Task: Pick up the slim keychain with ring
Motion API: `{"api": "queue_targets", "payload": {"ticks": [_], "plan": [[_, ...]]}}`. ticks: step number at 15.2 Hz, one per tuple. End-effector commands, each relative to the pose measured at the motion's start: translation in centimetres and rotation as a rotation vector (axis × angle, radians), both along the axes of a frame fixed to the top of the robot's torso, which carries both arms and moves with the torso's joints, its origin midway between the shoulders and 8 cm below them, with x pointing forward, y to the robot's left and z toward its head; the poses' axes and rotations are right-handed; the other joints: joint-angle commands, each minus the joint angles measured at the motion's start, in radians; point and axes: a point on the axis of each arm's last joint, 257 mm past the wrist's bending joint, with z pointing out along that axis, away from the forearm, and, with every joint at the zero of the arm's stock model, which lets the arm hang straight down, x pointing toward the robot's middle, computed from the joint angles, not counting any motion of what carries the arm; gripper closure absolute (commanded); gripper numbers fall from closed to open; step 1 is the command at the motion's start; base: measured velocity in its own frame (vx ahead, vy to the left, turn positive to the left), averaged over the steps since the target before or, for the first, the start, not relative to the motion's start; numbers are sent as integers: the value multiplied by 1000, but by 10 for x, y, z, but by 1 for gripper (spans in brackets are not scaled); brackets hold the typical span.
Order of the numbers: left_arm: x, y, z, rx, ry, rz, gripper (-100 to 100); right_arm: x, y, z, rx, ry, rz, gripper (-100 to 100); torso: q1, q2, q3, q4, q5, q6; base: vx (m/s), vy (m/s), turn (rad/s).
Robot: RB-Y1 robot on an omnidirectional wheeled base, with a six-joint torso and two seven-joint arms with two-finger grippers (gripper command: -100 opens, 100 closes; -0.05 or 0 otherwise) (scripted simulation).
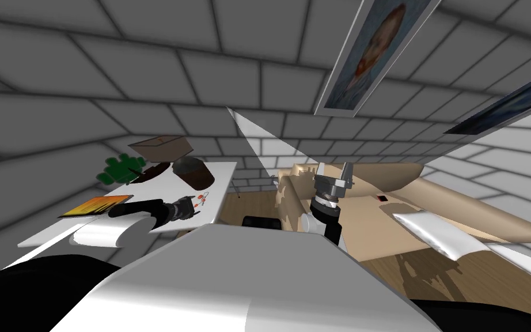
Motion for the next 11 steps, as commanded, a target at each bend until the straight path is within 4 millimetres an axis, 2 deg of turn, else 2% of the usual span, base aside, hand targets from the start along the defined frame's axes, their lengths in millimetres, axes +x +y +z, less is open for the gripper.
{"api": "queue_targets", "payload": {"ticks": [1,2,4,5,6,7,9,10,11], "plan": [[-7,2,-3,-8,32,12,-100,0,0,0,0,0,0,0,0,0,0,0,0,0,53,4,15],[-19,4,-8,-29,75,38,-100,0,0,0,0,0,0,0,0,1,0,0,0,0,46,1,25],[-23,4,-10,-29,92,40,-100,0,0,0,0,0,0,0,0,1,1,0,0,0,45,2,20],[-36,5,-14,-49,137,66,-100,0,0,0,0,0,0,0,0,2,1,0,0,0,60,3,28],[-39,5,-15,-49,148,67,-100,0,0,0,0,0,0,0,0,1,1,0,0,0,51,0,27],[-50,6,-18,-68,185,91,-100,0,0,0,0,0,0,0,0,1,1,0,0,0,49,2,21],[-54,6,-19,-68,202,94,-100,0,0,0,0,0,0,0,0,0,0,0,0,0,74,7,16],[-67,7,-22,-87,246,117,-100,0,0,0,0,0,0,0,0,0,0,0,0,0,76,9,10],[-69,7,-22,-87,253,118,-100,0,0,0,0,0,0,0,0,0,0,0,0,0,77,7,20]]}}
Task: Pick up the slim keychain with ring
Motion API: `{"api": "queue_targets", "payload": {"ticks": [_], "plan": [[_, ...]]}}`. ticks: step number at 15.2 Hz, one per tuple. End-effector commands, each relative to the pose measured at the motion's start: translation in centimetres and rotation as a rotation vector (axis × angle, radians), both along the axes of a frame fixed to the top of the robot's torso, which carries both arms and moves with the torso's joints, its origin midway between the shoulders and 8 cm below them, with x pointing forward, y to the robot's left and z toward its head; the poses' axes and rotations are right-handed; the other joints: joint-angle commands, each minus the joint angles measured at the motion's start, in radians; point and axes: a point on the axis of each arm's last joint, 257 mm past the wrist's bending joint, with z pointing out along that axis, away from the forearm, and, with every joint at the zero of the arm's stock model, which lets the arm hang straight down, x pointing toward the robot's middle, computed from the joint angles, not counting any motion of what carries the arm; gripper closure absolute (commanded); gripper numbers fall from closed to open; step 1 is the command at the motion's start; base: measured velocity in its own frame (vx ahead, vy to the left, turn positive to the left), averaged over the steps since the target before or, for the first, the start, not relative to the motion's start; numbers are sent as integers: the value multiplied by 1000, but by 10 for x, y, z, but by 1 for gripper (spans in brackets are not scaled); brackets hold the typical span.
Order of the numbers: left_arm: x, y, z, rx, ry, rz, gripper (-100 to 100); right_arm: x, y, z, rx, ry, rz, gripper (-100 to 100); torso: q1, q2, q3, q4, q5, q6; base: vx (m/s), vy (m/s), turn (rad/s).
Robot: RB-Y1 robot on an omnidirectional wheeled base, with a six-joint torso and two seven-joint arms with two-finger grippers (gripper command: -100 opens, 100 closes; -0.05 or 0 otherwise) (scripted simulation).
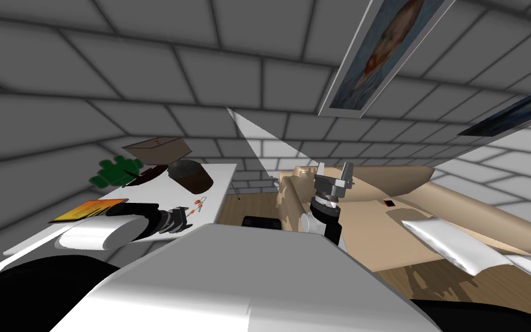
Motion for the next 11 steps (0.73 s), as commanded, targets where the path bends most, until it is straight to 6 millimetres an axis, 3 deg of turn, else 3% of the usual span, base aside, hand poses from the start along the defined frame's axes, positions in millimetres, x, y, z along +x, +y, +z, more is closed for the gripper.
{"api": "queue_targets", "payload": {"ticks": [1,11], "plan": [[-17,0,-2,-24,59,32,-100,0,0,0,0,0,0,0,0,0,0,0,0,0,94,6,28],[-74,-9,-11,-108,250,127,-100,0,0,0,0,0,0,0,1,-3,-2,-1,0,0,100,11,-2]]}}
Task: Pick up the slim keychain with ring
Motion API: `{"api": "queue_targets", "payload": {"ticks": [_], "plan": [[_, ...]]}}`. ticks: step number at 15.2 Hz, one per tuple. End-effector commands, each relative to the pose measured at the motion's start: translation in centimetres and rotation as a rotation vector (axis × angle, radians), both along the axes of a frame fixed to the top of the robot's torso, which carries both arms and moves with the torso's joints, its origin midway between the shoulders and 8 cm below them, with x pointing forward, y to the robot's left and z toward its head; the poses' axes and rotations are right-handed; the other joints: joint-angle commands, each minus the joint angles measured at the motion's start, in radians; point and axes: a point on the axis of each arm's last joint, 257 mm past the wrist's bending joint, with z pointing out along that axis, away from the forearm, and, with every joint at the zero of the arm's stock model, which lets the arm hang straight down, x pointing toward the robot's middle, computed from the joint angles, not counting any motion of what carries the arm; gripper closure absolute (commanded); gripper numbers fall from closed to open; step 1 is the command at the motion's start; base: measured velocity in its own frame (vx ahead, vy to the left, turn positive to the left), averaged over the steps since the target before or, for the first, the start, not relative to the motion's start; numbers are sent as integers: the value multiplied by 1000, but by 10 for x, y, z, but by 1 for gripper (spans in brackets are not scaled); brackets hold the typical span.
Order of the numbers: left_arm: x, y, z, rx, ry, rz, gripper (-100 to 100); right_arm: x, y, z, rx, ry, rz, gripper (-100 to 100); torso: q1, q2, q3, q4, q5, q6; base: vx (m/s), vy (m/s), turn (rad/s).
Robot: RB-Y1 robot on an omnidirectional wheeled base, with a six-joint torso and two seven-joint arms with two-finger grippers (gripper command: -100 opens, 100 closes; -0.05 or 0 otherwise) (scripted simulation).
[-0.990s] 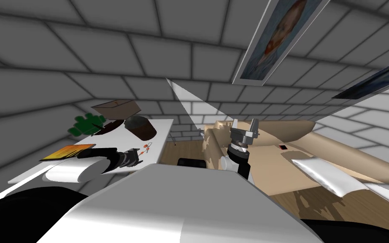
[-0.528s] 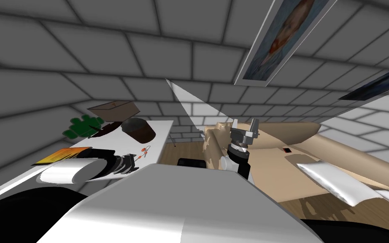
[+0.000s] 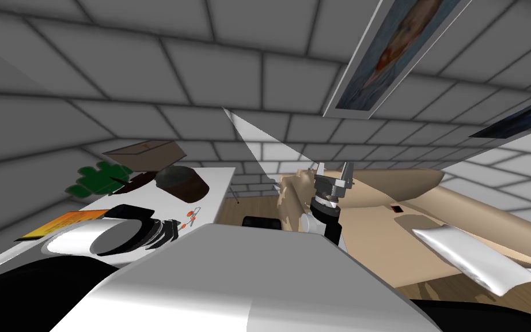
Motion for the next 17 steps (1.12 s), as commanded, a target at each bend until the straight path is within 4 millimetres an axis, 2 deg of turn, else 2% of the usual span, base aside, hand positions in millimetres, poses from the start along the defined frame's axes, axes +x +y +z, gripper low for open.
{"api": "queue_targets", "payload": {"ticks": [1,2,3,7,8,9,13,16,17], "plan": [[-10,-4,-1,-23,32,19,-100,0,0,0,0,0,0,0,0,0,0,0,0,0,126,29,-38],[-5,-2,0,-10,15,9,-100,0,0,0,0,0,0,0,0,-1,0,0,0,0,78,20,-15],[-6,2,-9,-12,13,18,-100,0,0,0,0,0,0,0,0,1,0,0,0,0,12,-3,-42],[-6,7,-21,-11,6,23,-100,0,0,0,0,0,0,0,-3,10,6,2,-1,0,-23,-20,-10],[-7,5,-17,-11,9,23,-100,0,0,0,0,0,0,0,-2,10,6,2,0,0,-9,-4,17],[-6,6,-18,-11,8,22,100,0,0,0,0,0,0,0,-2,10,6,2,-1,0,0,0,0],[-7,6,-18,-12,8,24,100,0,0,0,0,0,0,0,-2,9,5,2,-1,0,0,0,0],[-6,-1,-2,-13,18,14,100,0,0,0,0,0,0,0,-2,8,5,2,-1,1,9,10,2],[-6,1,-8,-12,13,16,100,0,0,0,0,0,0,0,-1,8,5,2,-1,1,13,13,9]]}}
